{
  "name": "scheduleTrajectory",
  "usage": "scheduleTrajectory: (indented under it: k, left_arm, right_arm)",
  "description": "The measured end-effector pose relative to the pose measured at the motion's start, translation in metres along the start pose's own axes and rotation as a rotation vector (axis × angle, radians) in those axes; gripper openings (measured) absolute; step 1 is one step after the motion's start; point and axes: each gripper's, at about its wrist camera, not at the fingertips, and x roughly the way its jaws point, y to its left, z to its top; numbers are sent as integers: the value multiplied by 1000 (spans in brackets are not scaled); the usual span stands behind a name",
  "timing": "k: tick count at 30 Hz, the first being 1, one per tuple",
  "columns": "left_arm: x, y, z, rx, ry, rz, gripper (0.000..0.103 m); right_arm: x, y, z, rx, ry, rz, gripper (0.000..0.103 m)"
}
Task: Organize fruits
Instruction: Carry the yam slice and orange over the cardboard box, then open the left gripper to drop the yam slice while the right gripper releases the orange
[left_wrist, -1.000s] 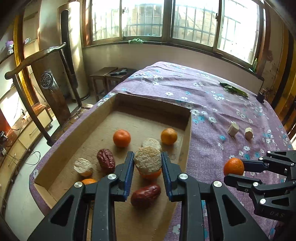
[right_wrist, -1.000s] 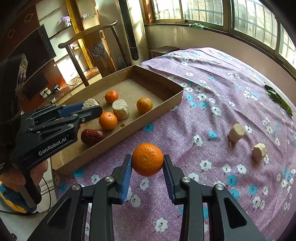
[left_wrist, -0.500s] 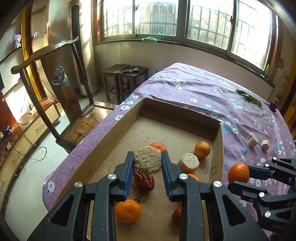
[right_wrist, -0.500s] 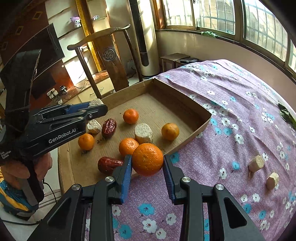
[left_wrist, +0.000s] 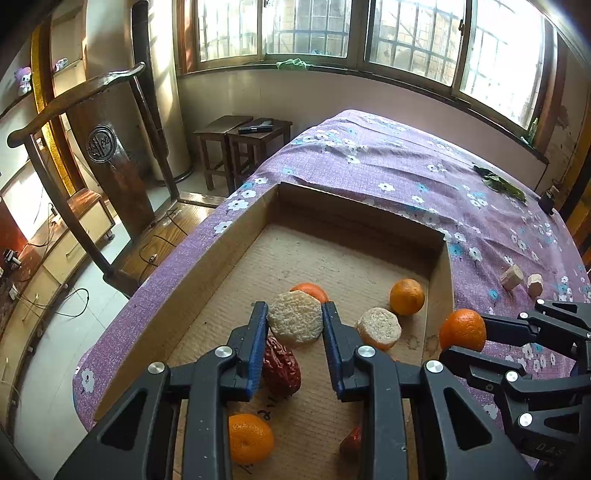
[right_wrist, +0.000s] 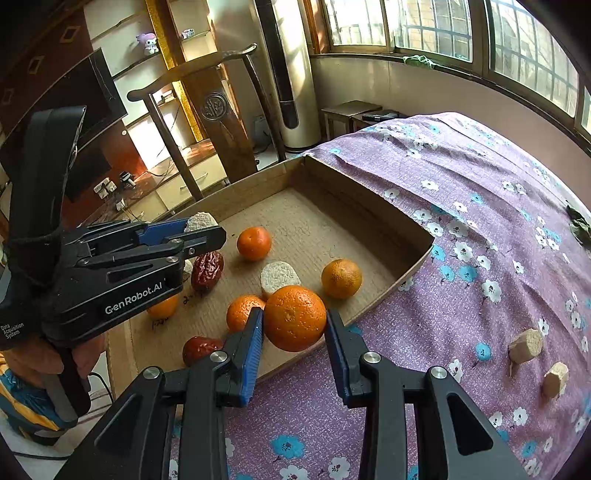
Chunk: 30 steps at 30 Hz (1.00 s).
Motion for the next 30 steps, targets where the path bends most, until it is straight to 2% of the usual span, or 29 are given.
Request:
scheduleTrajectory:
  k: [11, 17, 24, 30]
  left_arm:
    - [3, -2, 2, -2, 6, -8, 28]
    - [10, 2, 14, -18, 15, -7, 28]
    - [31, 10, 29, -50, 61, -29, 28]
    - [49, 12, 39, -64, 93, -9, 28]
  right_arm:
    - [13, -6, 23, -20, 20, -9, 36]
    - [27, -18, 38, -7, 32, -16, 36]
    - [47, -27, 53, 5, 52, -5, 36]
    - [70, -37, 61, 31, 81, -3, 36]
